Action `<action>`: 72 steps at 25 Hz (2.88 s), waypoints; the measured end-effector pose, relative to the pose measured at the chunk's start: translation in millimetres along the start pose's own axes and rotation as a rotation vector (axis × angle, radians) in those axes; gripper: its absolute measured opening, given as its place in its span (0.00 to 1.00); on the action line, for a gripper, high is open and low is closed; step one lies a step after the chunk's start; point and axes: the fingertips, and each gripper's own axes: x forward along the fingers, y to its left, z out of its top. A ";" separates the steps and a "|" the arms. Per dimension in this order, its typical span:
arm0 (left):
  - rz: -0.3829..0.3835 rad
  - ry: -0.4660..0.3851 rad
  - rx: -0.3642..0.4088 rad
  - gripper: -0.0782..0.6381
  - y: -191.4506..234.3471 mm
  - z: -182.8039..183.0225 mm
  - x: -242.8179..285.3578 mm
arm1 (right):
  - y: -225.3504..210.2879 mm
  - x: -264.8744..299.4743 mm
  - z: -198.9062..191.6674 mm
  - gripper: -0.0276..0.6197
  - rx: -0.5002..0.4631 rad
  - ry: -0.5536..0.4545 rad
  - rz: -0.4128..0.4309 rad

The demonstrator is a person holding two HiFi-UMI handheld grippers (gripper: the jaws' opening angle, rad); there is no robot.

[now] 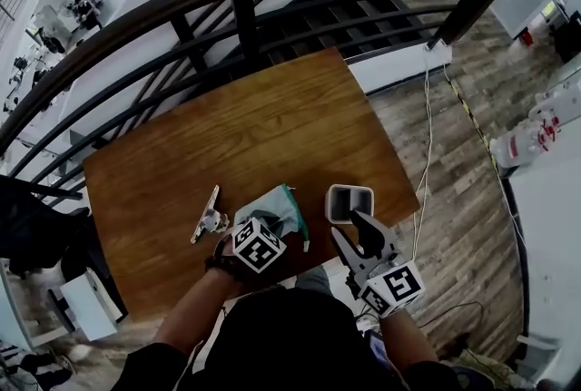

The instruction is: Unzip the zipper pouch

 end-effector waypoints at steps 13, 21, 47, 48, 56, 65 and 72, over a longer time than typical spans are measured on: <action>-0.103 -0.466 -0.194 0.14 7.7 31.0 -117.0 | 18.9 26.8 16.1 0.31 -0.157 0.069 0.099; -0.051 -0.584 -0.006 0.13 1.9 27.2 -185.3 | 59.9 68.1 -14.2 0.31 -0.500 0.243 0.249; -0.049 -0.654 -0.108 0.13 7.4 -3.6 -241.8 | 178.8 99.9 -30.6 0.26 -0.835 0.286 0.852; -0.040 -0.651 -0.109 0.13 9.1 -3.4 -241.4 | 177.0 99.9 -29.1 0.23 -0.828 0.284 0.842; 0.049 -0.664 -0.099 0.15 26.9 -1.7 -239.8 | 162.6 101.0 -15.2 0.08 -0.732 0.273 0.766; 0.147 -0.598 -0.054 0.34 28.6 -20.9 -244.6 | 135.6 106.9 -20.7 0.07 -0.695 0.335 0.654; 0.268 -0.599 0.040 0.39 28.6 -9.7 -262.2 | 142.1 114.2 -31.3 0.07 -0.722 0.391 0.652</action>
